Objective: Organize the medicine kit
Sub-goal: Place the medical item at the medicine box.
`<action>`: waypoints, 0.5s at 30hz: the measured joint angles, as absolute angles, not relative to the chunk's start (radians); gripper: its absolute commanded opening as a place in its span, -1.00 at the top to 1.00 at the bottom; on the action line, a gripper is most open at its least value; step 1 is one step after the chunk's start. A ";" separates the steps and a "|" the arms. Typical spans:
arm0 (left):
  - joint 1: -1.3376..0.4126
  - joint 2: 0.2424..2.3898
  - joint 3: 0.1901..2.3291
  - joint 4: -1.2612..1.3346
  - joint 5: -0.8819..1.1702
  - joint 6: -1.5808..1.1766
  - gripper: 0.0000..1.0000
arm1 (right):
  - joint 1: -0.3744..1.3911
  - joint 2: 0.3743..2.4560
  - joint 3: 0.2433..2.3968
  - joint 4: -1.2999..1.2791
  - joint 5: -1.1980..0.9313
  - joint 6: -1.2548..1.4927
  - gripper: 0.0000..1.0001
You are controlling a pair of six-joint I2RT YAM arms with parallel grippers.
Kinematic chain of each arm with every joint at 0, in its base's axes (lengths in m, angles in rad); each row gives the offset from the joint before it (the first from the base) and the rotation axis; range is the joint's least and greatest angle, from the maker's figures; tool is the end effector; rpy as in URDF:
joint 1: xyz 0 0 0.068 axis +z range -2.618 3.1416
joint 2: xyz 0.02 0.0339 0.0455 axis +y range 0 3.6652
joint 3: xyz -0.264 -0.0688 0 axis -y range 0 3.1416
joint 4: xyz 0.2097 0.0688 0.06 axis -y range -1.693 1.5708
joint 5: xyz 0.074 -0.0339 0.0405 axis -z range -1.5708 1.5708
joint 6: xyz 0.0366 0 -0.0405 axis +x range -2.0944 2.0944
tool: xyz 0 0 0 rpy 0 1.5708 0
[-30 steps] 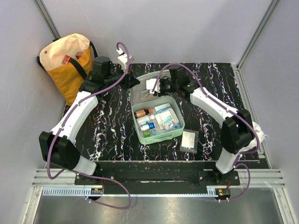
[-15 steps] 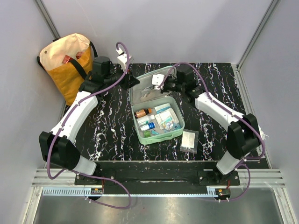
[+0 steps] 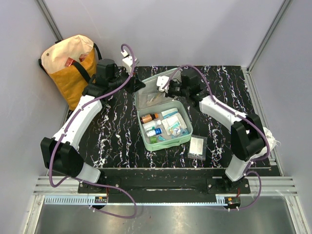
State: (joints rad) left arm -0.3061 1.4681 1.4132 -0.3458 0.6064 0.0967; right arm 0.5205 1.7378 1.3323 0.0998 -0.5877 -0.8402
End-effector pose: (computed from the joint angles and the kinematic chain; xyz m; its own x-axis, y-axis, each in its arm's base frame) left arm 0.2811 -0.1107 0.3839 -0.2980 0.1774 -0.9379 0.7804 0.6111 -0.1324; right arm 0.3195 0.2065 0.3148 0.4756 -0.4418 -0.7607 -0.7768 0.1949 -0.5989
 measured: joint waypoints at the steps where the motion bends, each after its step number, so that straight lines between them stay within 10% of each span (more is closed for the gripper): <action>1: -0.306 1.468 1.413 -0.345 0.606 0.096 0.79 | 0.521 1.743 1.332 0.095 -0.587 -0.840 1.00; 15: -0.307 1.468 1.413 -0.346 0.607 0.096 0.78 | 0.521 1.799 1.480 -0.217 -0.558 -0.969 1.00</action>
